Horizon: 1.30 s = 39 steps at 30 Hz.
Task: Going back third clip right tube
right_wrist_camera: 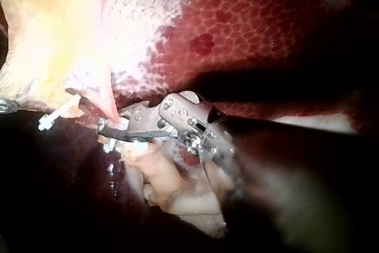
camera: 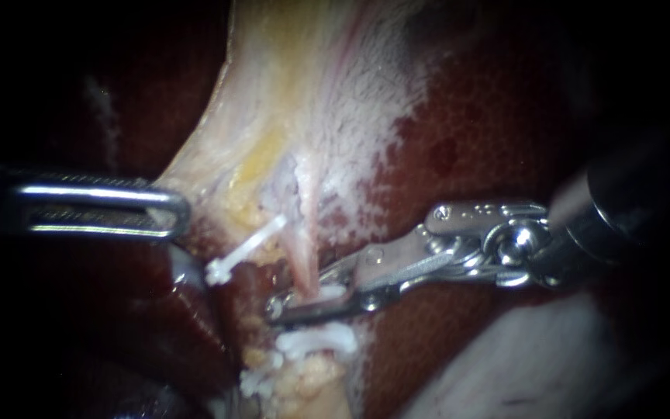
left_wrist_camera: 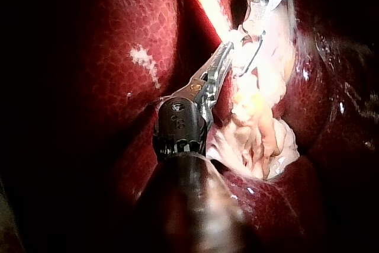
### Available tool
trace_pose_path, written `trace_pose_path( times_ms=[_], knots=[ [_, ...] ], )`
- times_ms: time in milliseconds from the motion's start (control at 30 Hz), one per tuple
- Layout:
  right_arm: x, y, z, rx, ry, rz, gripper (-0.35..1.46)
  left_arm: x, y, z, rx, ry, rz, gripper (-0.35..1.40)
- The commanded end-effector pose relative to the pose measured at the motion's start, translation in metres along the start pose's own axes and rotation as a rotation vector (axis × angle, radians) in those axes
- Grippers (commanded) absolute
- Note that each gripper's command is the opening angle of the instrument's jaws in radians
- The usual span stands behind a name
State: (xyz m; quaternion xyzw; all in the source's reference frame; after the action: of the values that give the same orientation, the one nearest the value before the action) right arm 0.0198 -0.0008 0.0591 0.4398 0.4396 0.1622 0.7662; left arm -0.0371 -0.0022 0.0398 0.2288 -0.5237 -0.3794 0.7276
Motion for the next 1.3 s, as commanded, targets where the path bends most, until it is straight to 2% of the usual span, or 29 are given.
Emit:
trace_pose_path(
  times_ms=[33, 300, 333, 400, 467, 533, 700, 1067, 1300],
  knots=[
    [0.0, 0.0, 0.0, -0.001, 0.001, 0.0, -0.35, 0.0, 0.0, 0.0, 0.001, 0.0, 0.0, -0.35],
    [0.0, 0.0001, 0.0001, -0.001, 0.001, 0.0, -0.35, 0.0, 0.0, 0.0, 0.001, 0.0, 0.0, -0.35],
    [0.0, 0.0001, 0.0001, -0.005, 0.013, 0.0, -0.28, 0.0, 0.0, 0.0, 0.001, 0.0, 0.0, -0.35],
    [0.0001, 0.0001, 0.0001, -0.024, 0.036, 0.005, -0.02, 0.0, 0.0, 0.0, 0.001, 0.0, 0.0, -0.35],
    [0.0001, 0.0001, 0.0001, -0.037, 0.053, -0.024, 0.16, 0.0, 0.0, 0.0, 0.001, 0.0, 0.0, -0.35],
    [0.0001, 0.0001, 0.0001, -0.035, 0.058, -0.047, 0.29, 0.0, 0.0, 0.0, 0.001, 0.0, 0.0, -0.35],
    [0.0003, 0.0003, 0.0, -0.049, 0.076, -0.098, 0.46, 0.0, 0.0, 0.0, 0.001, 0.0, 0.0, -0.35],
    [0.0011, 0.0, -0.0025, -0.113, 0.123, -0.156, 0.59, 0.0001, 0.0001, -0.0001, 0.001, 0.0, 0.001, -0.35],
    [0.0001, -0.0012, -0.007, -0.129, 0.132, -0.164, 0.6, 0.0001, 0.0001, -0.0001, 0.002, 0.0, 0.001, -0.35]
  ],
)
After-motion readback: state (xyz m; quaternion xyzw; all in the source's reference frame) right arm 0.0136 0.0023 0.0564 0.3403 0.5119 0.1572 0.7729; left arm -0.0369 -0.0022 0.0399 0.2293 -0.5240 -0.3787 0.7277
